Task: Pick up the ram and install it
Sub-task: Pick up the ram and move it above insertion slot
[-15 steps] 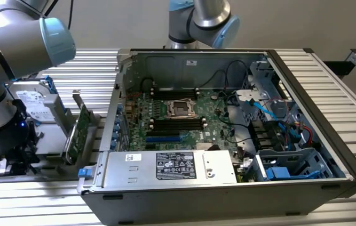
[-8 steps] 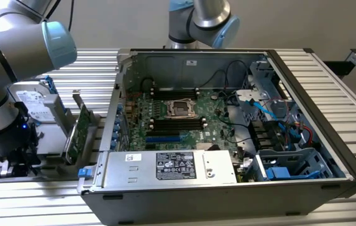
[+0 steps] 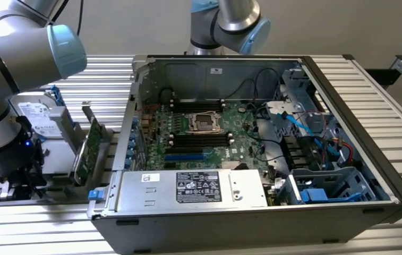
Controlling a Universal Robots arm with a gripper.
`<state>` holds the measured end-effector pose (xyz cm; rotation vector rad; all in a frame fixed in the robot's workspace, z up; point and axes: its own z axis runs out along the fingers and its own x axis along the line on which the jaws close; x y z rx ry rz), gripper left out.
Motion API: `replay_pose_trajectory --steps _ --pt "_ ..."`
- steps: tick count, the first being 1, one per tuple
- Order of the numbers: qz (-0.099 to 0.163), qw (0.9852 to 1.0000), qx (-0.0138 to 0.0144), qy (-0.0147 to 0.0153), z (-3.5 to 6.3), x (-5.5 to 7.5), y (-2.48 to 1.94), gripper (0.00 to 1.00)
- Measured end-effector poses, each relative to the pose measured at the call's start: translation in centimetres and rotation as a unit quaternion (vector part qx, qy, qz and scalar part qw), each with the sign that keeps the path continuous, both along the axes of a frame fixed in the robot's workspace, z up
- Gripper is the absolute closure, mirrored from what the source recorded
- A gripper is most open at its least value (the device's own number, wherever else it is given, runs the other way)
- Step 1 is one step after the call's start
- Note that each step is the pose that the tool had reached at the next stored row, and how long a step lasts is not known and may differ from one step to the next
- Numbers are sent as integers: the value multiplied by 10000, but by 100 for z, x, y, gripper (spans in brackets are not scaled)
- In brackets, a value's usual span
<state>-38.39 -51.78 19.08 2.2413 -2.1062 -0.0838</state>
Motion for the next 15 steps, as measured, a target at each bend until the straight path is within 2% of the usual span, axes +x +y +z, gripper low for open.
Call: replay_pose_trajectory --steps 6,9,10,15 --pt "-1 10000 0 -3 -1 -1 0 66" --pt "-1 10000 1 -3 -1 -1 0 84" --pt "-1 10000 1 -3 -1 -1 0 86" --pt "-1 10000 0 -2 -1 -1 0 86"
